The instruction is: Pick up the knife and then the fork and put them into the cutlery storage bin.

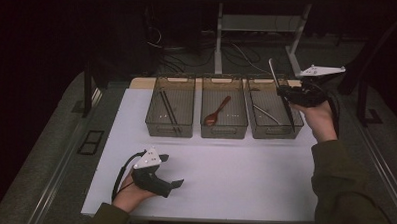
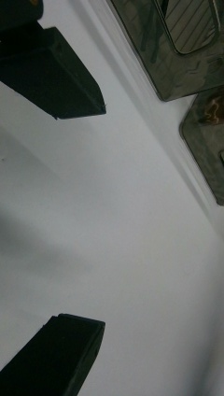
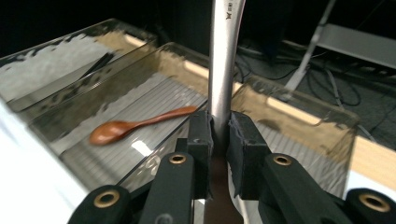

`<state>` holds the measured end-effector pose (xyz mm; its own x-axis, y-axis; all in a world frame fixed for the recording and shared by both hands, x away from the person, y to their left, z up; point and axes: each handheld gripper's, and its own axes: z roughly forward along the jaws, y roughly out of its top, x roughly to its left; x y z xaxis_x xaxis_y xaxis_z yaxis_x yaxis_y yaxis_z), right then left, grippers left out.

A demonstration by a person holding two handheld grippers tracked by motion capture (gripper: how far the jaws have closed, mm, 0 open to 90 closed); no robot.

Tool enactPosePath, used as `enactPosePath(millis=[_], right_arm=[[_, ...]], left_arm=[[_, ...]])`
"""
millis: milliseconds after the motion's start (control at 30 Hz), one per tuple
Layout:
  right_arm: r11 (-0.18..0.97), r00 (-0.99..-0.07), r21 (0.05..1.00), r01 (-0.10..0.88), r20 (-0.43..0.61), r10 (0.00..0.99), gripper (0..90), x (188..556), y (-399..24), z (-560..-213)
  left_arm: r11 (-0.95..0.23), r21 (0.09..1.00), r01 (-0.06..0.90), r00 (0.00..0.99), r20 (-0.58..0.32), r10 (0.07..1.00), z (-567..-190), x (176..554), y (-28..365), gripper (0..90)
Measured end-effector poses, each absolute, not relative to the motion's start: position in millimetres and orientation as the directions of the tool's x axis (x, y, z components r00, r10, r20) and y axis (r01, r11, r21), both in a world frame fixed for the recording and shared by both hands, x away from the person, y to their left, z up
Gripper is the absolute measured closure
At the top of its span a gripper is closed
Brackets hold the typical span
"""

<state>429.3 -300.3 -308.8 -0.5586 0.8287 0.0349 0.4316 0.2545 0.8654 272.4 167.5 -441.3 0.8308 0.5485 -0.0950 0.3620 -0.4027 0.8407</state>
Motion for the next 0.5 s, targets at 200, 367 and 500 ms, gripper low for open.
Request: enactPosePath(millis=[200, 367, 500], right_arm=[[0.224, -0.502, 0.879, 0.422, 0.021, 0.865, 78.5, 448.0, -308.0, -310.0], [0.224, -0.478, 0.872, 0.436, 0.014, 0.878, 78.6, 460.2, -312.0, -320.8], [0.226, -0.46, 0.861, 0.455, 0.009, 0.888, 78.6, 466.8, -315.8, -330.9]], left_arm=[[-0.4, 0.841, 0.365, 0.83, -0.099, 0.549, -441.4, 272.2, 167.4, 0.0], [-0.399, 0.841, 0.365, 0.83, -0.101, 0.548, -441.6, 272.3, 167.5, 0.0], [-0.399, 0.841, 0.366, 0.831, -0.101, 0.547, -441.7, 272.2, 167.4, 0.0]])
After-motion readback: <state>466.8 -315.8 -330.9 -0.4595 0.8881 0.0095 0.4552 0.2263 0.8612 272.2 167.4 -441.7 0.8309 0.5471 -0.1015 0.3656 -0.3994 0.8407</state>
